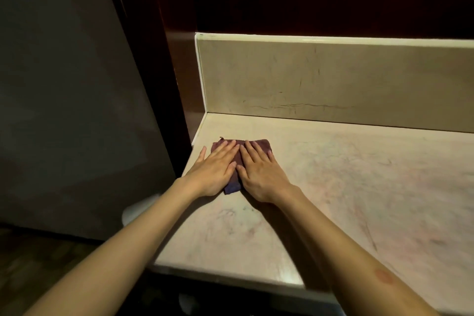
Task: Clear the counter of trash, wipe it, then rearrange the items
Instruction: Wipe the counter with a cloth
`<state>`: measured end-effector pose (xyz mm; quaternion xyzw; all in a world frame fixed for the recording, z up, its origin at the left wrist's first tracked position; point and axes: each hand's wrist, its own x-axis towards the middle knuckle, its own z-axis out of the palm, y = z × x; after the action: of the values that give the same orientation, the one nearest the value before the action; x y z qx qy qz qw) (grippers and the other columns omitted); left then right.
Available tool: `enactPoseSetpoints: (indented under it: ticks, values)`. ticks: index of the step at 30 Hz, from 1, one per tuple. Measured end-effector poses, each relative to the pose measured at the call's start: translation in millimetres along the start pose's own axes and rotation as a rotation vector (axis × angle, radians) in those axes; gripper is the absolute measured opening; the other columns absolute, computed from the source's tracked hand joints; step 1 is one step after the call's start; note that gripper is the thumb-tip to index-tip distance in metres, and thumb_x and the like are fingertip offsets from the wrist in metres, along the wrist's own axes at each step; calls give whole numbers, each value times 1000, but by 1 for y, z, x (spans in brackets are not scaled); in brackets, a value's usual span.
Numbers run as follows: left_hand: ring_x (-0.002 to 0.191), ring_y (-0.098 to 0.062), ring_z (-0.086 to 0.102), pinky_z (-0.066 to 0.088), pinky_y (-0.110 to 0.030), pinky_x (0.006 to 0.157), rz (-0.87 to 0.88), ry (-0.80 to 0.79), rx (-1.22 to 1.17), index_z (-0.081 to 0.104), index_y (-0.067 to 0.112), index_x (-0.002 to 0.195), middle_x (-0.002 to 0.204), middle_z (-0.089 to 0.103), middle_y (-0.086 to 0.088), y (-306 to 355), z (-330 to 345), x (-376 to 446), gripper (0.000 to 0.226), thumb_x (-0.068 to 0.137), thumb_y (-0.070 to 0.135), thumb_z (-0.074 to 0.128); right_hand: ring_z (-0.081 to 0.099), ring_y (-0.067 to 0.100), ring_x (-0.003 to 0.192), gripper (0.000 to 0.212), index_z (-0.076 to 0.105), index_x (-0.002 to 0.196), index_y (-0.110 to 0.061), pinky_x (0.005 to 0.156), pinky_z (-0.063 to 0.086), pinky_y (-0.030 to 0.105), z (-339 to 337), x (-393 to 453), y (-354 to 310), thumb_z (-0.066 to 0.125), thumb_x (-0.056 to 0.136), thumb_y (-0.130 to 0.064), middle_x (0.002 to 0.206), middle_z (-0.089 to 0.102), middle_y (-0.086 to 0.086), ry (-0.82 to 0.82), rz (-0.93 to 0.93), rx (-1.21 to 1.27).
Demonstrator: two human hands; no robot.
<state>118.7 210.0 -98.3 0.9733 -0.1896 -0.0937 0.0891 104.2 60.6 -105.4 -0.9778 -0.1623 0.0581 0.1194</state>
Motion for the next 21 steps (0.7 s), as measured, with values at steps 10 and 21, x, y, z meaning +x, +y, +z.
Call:
enactPoseSetpoints:
  ticks: [10, 21]
  values:
    - [146, -4, -9, -7, -41, 119, -17, -8, -3, 1, 24, 153, 160, -6, 10, 24, 22, -110, 52, 104, 30, 17, -7, 18, 148, 59, 0, 153, -10, 119, -2, 39, 20, -103, -53, 17, 103, -37, 162, -5, 5, -4, 11, -2]
    - [144, 1, -11, -11, -38, 118, -55, 30, -11, 1, 28, 153, 159, -7, 15, 34, 39, -190, 52, 104, 34, 19, -9, 18, 148, 67, -3, 153, -10, 119, -4, 38, 40, -169, -96, -2, 94, -44, 161, -7, 4, 56, -10, -20]
